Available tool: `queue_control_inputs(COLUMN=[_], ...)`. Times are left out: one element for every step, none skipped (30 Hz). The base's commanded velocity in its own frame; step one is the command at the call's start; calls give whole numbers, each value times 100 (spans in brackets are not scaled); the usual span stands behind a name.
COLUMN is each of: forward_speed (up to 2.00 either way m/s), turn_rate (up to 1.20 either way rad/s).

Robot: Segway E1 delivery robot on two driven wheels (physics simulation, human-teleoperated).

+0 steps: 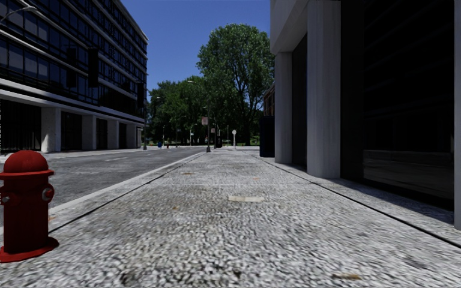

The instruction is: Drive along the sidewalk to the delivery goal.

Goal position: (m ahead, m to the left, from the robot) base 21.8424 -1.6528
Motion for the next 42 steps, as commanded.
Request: queue_control_inputs(forward_speed=[200,200,200,200,200,200,200,200,200,200,200,200,200,200,200,200,200,200,200,200,200,200,200,200,200,200,200,200,200,200,200,200,200,200,200,200,200,200,200,200,200,200], turn_rate=[0,0,0,0,0,0,0,0,0,0,0,0,0,0,0,0,0,0,0,0,0,0,0,0,0,0,0,0,0,0,0,0,0,0,0,0,0,0,0,0,0,0])
